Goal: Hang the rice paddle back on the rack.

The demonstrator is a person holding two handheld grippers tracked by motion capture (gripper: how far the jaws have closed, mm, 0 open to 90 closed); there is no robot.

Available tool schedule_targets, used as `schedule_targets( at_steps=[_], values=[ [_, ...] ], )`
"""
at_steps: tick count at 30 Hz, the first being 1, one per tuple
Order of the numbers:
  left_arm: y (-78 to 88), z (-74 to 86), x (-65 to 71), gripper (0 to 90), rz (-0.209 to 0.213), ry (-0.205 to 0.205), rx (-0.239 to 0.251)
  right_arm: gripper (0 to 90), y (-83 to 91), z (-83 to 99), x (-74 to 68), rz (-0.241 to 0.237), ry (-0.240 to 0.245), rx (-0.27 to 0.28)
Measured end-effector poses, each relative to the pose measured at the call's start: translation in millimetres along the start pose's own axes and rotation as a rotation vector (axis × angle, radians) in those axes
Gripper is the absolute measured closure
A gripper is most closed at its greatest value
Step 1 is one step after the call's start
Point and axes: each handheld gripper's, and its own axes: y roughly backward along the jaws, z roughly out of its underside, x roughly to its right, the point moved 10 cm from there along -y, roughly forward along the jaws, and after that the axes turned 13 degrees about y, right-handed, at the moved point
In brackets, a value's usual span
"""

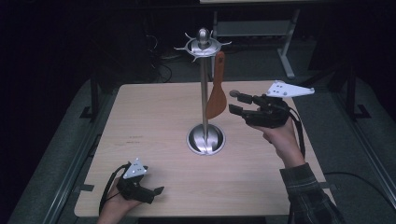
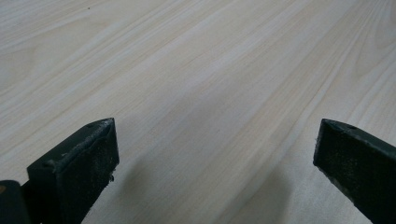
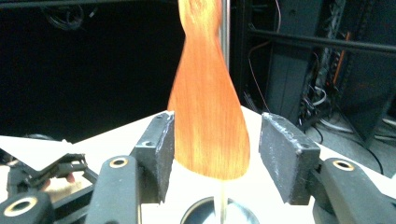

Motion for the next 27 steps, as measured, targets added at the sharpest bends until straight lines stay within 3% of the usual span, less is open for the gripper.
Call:
schedule_targets(
  at_steps=[18, 27],
  values=[
    [1.6, -0.5, 0.9, 0.0, 0.006, -0.013, 0.002, 33.3, 13.8, 61.3, 2.3, 0.046, -0.066, -0.107],
    [1.6, -0.4, 1.5, 0.0, 0.010, -0.013, 0.004, 32.2, 19.6, 84.8, 0.8, 0.064, -0.068, -0.127]
  ],
)
